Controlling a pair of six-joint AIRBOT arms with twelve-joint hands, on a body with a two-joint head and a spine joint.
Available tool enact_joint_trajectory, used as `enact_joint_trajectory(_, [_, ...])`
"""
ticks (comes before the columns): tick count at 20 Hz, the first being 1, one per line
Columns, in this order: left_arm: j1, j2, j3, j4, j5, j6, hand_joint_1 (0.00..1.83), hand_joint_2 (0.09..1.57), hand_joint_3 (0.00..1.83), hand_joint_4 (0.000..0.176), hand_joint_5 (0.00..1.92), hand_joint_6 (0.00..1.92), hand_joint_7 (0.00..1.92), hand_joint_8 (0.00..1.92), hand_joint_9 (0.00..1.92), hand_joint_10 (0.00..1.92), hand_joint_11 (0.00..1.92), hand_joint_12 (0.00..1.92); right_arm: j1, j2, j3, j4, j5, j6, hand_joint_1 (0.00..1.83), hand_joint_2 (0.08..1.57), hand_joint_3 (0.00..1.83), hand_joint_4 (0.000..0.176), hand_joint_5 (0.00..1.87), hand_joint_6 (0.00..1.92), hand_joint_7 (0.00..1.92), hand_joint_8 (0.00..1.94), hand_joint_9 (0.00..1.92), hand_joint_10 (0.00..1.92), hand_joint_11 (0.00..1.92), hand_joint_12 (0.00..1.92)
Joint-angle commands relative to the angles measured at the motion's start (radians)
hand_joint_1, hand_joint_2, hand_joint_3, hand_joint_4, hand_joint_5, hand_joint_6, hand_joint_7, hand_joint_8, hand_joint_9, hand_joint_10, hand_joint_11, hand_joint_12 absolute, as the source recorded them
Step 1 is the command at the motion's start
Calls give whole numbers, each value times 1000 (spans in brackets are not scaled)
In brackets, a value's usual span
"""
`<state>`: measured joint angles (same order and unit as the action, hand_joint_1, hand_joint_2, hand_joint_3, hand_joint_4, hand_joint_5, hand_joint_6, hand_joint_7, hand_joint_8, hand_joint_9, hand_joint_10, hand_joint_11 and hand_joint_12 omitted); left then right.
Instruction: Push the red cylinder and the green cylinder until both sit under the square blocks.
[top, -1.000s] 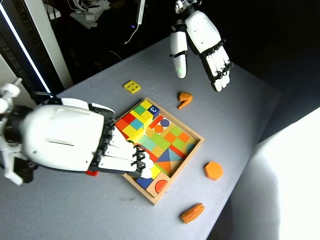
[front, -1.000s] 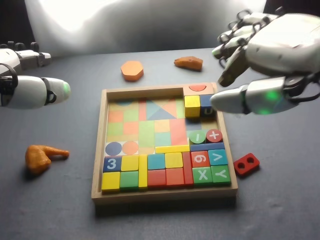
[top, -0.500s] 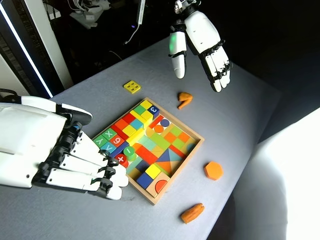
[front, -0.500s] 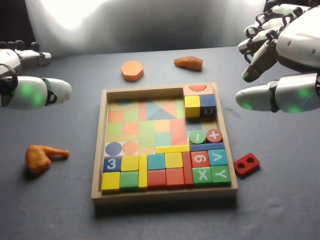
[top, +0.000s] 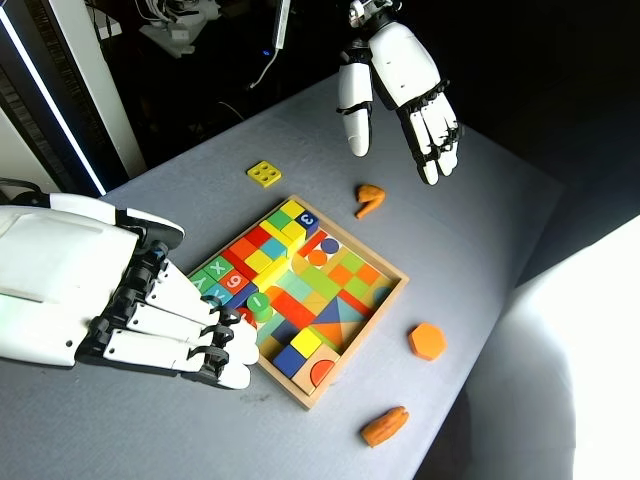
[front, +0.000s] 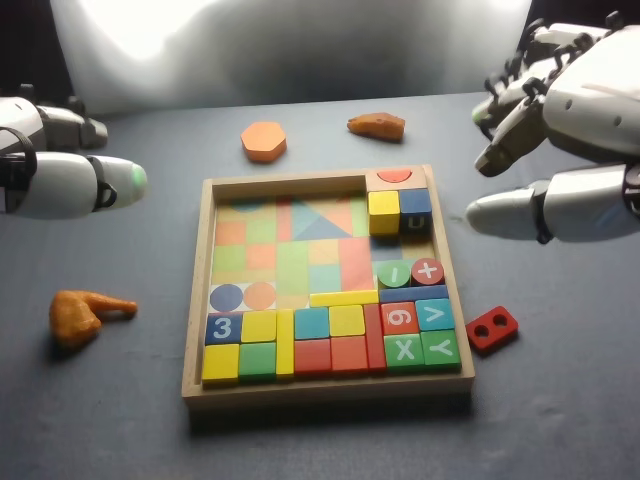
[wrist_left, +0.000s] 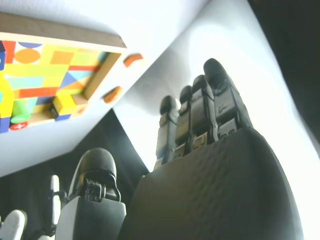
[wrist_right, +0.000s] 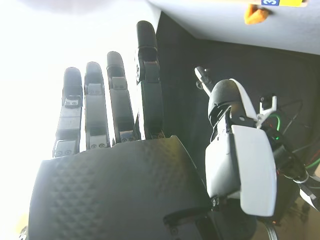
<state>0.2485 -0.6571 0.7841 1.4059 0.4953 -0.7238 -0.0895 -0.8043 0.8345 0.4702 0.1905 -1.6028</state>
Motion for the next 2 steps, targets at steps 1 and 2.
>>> enact_joint_trajectory(1, [-7, 10, 1, 53, 14, 0, 46, 1332, 7, 0, 461, 36, 648, 60, 548, 517, 140, 1642, 14, 11, -3, -8, 111, -8, 73, 1207, 3, 0, 913, 17, 716, 44, 669, 145, 27, 1470])
enact_joint_trajectory(2, [-7, 10, 1, 53, 14, 0, 108, 1354, 5, 0, 599, 47, 815, 109, 589, 810, 237, 1664, 14, 11, -6, -8, 112, -12, 59, 1218, 0, 0, 941, 14, 835, 31, 713, 276, 85, 1524])
